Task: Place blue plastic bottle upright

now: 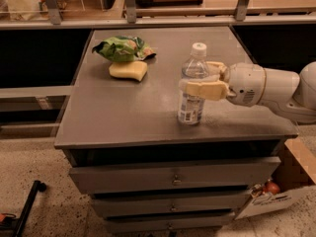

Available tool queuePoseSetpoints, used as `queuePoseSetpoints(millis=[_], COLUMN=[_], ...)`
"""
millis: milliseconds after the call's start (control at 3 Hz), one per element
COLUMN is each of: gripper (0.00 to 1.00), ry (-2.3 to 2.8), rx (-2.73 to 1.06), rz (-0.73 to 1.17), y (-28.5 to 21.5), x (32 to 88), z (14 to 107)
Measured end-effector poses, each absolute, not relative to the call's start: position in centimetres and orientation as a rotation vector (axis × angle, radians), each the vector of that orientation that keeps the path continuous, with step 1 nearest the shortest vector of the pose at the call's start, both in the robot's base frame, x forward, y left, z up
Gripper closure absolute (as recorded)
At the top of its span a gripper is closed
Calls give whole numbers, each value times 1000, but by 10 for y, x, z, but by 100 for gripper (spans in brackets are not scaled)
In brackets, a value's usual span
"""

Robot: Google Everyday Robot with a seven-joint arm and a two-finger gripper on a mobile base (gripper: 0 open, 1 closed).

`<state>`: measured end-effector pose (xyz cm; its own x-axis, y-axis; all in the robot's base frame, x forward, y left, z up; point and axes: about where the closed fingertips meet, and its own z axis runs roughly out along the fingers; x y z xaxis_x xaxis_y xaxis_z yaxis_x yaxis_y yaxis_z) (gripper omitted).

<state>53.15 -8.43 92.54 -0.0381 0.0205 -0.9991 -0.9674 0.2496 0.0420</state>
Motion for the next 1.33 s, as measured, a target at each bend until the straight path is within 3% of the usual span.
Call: queuePoseSetpoints(millis=[333,667,1333], gripper=[12,0,0], ry=[1327,1329,1381], rx=[-982,-986,-1037], rz=[1059,1052,982], y=[-88,-89,-100], x=[531,531,531], z=[923,922,923])
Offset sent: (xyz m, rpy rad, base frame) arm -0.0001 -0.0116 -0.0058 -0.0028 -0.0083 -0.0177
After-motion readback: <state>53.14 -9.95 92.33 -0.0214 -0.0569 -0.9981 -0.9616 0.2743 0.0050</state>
